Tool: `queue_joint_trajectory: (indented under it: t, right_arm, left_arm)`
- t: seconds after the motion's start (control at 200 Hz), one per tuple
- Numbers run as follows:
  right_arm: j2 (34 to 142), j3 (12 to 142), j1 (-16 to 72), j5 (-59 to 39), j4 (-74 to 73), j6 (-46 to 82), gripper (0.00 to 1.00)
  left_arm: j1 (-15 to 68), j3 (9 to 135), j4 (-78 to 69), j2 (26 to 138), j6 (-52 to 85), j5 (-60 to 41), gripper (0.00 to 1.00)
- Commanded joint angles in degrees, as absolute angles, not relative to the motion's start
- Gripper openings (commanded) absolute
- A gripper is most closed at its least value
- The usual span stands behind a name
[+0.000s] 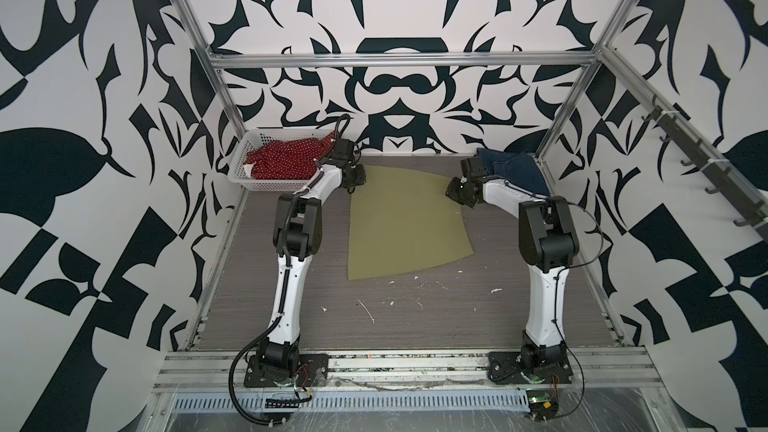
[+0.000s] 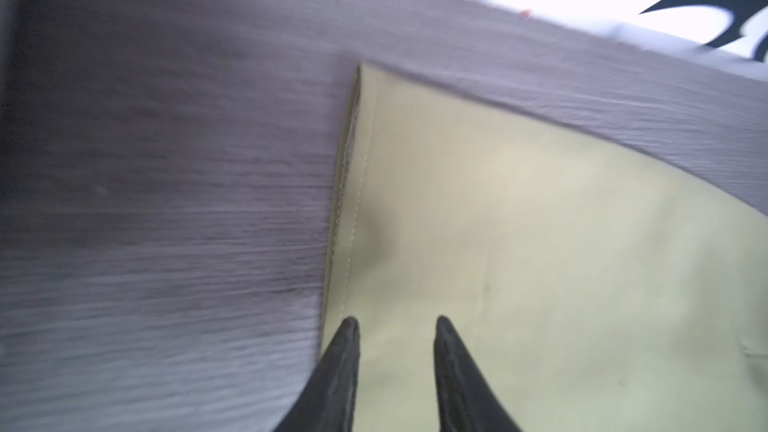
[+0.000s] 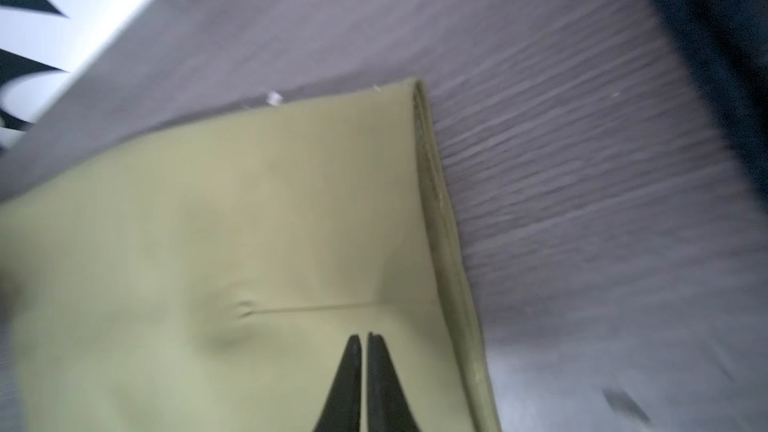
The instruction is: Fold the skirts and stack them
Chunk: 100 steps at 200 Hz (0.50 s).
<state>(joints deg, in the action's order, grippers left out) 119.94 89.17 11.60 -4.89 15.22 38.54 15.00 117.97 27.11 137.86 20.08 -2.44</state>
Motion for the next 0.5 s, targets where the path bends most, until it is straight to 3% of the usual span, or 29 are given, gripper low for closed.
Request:
queue_joint_trajectory:
  t: [0.0,0.14,0.27,0.3,0.385,0.415,0.495]
  right_arm:
    - [107.86,88.32,11.26,-7.20,14.57,38.50,0.18]
    - [94.10,75.21,11.25,-9.39,7.29,38.17,0.28]
    - [80.13,54.65,11.16,-10.23,-3.06,38.09,0.51]
    - [77.59,51.17,11.00,-10.46,-3.11,37.73,0.52]
    - [73.66,43.59,9.41,-15.06,-1.18,37.32,0.52]
    - [73.03,41.50,8.06,-17.94,-0.48,37.78,0.52]
    - [72.12,36.76,4.38,-25.43,1.08,39.77,0.52]
  left_arm:
    - [15.67,111.77,25.96,126.91,20.83,-2.15,0.46]
    - [18.51,93.23,18.46,109.82,23.93,-0.51,0.52]
    - [21.95,70.03,7.58,91.97,27.94,1.97,0.77]
    - [21.93,64.69,5.67,88.43,30.52,2.09,0.82]
    - [21.47,52.38,4.54,79.26,35.39,3.18,0.84]
    - [21.45,49.76,6.27,76.54,36.12,2.98,0.90]
    - [21.38,44.43,12.72,69.95,39.68,1.27,0.90]
